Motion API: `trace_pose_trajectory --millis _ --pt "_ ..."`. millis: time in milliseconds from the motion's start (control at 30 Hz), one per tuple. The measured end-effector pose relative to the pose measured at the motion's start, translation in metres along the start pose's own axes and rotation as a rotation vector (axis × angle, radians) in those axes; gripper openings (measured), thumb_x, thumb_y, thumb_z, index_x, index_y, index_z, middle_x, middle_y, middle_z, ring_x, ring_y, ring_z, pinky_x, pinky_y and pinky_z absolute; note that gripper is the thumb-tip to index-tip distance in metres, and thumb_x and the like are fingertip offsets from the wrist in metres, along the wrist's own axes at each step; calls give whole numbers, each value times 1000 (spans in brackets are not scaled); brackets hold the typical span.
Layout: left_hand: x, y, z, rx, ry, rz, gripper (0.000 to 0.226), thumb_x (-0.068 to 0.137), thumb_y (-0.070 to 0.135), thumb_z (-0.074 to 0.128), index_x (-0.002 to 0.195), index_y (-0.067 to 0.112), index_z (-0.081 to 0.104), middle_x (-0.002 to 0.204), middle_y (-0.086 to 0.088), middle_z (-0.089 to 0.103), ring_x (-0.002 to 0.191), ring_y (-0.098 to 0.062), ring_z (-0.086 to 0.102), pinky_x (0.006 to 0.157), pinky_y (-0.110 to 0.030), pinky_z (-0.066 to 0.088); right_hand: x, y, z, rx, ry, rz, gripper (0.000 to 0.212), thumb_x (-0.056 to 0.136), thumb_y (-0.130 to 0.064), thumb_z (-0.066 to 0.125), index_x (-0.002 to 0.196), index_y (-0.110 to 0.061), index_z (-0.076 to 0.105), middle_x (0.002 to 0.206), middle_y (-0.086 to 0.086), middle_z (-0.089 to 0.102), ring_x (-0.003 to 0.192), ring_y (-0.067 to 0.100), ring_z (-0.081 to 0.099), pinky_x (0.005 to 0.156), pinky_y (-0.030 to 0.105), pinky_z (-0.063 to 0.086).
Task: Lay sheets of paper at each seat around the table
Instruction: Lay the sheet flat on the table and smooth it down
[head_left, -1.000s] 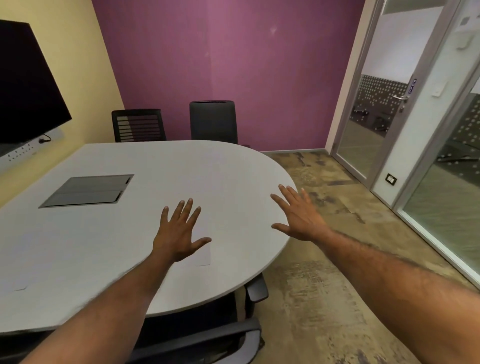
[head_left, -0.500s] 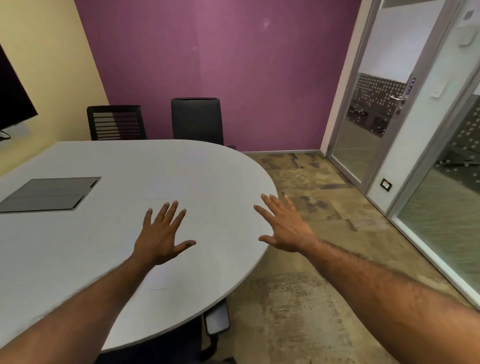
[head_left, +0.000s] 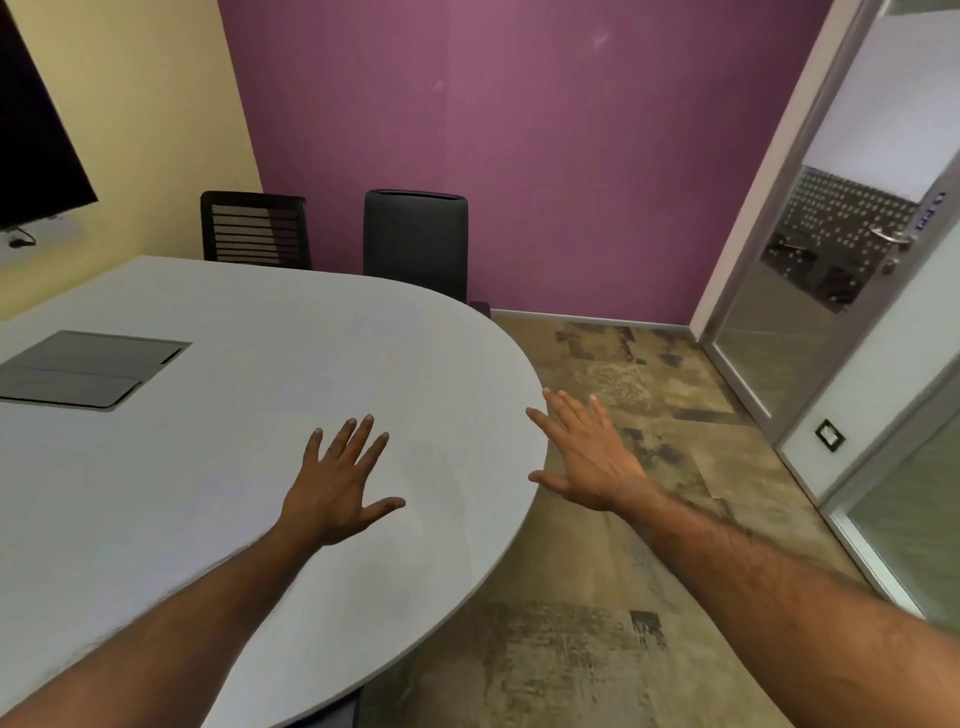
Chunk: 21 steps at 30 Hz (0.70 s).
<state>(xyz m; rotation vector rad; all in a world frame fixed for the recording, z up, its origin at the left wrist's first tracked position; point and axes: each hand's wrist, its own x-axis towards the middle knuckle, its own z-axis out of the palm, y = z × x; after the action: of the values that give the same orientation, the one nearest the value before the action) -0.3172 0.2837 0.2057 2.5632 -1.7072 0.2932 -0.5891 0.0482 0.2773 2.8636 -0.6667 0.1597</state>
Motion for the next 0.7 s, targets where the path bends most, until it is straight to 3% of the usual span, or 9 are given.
trace_pose_trajectory --millis 200,367,500,700 --pt "38 32 -7 30 45 -124 98 81 86 18 153 20 25 162 -6 11 150 -27 14 117 -60 11 42 60 29 25 -8 -119 86 89 -68 42 156 -29 5 165 6 -5 152 25 -3 116 48 -13" --pt "64 53 -13 78 35 -235 100 80 87 14 155 22 14 163 -4 0 151 -25 3 118 -56 2 85 96 37 28 29 -244 85 89 -68 42 155 -28 6 165 7 -4 152 25 -2 119 50 -8" --pt "75 69 -7 89 32 -302 99 80 87 15 155 22 17 163 -5 5 151 -26 6 119 -57 5 119 113 53 58 23 -337 85 89 -68 42 155 -28 7 165 7 -4 152 26 -2 121 52 -4" --pt "100 65 23 90 -28 -405 98 81 86 14 155 22 18 163 -5 5 151 -27 7 119 -58 7 183 121 92 89 23 -450 84 89 -69 41 156 -29 7 165 6 -5 152 26 -2 120 51 -9"
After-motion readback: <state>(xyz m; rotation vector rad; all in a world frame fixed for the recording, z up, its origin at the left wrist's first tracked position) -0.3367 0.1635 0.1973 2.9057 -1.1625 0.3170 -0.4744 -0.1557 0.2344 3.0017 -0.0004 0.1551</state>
